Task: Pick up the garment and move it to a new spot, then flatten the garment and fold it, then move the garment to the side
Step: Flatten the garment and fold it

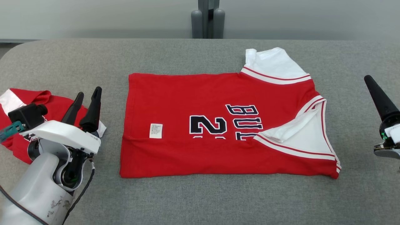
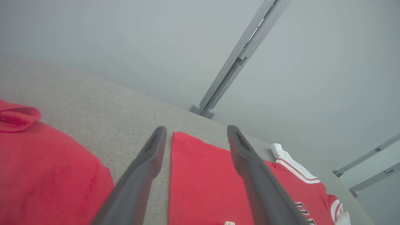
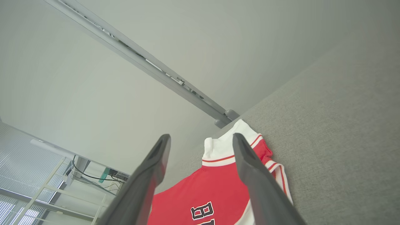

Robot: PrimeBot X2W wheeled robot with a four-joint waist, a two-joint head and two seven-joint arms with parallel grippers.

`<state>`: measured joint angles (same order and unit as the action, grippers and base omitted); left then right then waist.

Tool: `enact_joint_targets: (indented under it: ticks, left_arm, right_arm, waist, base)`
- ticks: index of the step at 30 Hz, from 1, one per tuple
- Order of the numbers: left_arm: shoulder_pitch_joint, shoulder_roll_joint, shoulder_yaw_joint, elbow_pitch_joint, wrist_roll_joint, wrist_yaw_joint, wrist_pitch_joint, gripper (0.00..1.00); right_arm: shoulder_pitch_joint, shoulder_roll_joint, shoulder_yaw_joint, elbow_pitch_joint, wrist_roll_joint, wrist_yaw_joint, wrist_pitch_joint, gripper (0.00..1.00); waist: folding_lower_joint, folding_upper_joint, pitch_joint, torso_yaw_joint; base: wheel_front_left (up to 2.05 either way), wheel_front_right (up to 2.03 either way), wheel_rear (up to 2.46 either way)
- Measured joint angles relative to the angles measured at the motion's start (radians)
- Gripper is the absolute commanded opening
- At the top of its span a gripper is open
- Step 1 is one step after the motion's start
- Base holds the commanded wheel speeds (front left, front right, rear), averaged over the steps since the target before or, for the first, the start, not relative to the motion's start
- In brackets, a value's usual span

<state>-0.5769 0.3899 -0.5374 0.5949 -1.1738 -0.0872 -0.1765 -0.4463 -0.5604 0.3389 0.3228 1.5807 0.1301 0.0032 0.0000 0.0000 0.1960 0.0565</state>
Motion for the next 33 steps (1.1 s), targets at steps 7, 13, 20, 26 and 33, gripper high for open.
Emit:
enact_joint_targets:
  ticks: [7, 13, 20, 26, 33]
  left_arm:
    - [0.086, -0.039, 0.114, -0.057, 0.111, 0.009, -0.084, 1.00]
    - [0.272, -0.152, 0.354, -0.192, 0.386, -0.001, -0.085, 1.00]
    - [0.451, -0.302, 0.544, -0.302, 0.678, -0.032, -0.085, 1.00]
    - [0.556, -0.339, 0.605, -0.362, 0.885, -0.035, -0.085, 1.00]
    - [0.597, -0.341, 0.574, -0.363, 0.864, -0.017, -0.085, 1.00]
  right_arm:
    - [0.109, 0.020, 0.045, -0.030, -0.276, 0.000, -0.252, 1.00]
    - [0.198, 0.170, -0.125, -0.044, -0.564, 0.000, -0.265, 1.00]
    - [0.332, 0.331, -0.278, -0.102, -0.822, 0.000, -0.267, 1.00]
    - [0.377, 0.404, -0.325, -0.130, -0.976, 0.000, -0.267, 1.00]
    - [0.394, 0.430, -0.325, -0.114, -1.009, 0.000, -0.268, 1.00]
  waist:
    - [0.0000, 0.0000, -0.065, -0.030]
    - [0.0000, 0.0000, -0.110, -0.057]
    - [0.0000, 0.0000, -0.146, -0.088]
    - [0.0000, 0.0000, -0.166, -0.108]
    - [0.0000, 0.0000, -0.172, -0.107]
  base:
    - [0.00, 0.00, 0.00]
    - [0.00, 0.00, 0.00]
    - [0.00, 0.00, 0.00]
    - [0.00, 0.00, 0.00]
    - [0.00, 0.00, 0.00]
